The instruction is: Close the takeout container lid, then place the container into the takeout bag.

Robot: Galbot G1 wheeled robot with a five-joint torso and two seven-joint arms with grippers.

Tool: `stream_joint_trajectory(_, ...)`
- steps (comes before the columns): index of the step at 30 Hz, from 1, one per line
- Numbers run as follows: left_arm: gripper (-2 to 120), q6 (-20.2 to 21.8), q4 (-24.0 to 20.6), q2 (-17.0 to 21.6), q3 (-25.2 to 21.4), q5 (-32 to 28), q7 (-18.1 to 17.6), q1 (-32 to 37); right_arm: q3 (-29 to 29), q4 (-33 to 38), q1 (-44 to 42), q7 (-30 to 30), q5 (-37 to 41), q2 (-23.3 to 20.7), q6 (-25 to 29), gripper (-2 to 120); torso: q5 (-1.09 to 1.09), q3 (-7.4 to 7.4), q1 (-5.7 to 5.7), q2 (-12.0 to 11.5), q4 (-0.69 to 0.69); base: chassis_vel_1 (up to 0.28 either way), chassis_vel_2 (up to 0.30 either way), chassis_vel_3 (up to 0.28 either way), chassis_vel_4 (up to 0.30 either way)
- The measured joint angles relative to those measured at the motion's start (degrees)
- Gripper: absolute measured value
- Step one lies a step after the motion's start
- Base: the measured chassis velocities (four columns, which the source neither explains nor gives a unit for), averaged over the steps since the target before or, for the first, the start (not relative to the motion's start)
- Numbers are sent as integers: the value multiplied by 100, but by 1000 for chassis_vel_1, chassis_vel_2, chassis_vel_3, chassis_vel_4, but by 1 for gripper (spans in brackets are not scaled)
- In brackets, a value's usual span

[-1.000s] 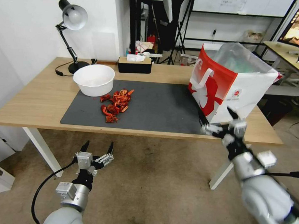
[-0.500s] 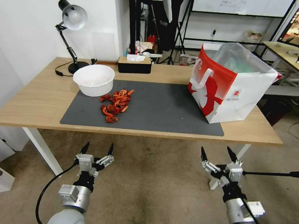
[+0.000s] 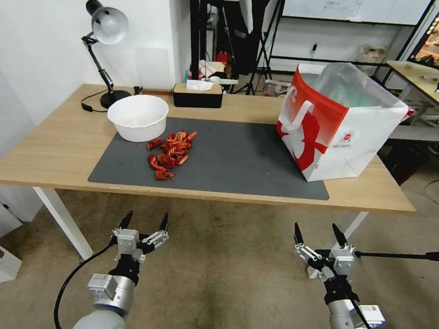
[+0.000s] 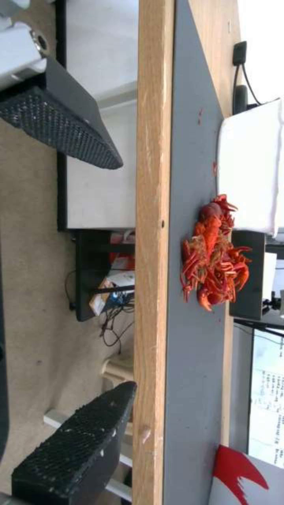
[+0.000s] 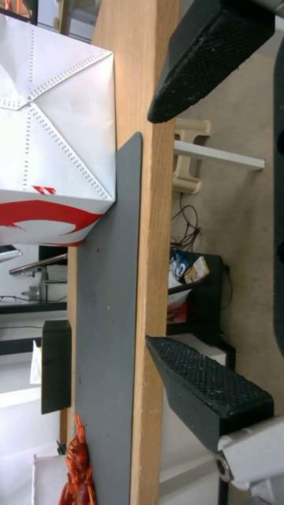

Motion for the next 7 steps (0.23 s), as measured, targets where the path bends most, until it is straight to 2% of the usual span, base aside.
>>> stream_joint_trajectory(7, 100, 0, 1, 2, 0, 0, 0, -1, 0, 2, 9, 0, 9, -6, -13, 100, 0, 0, 0, 0, 0, 0, 0, 0, 0)
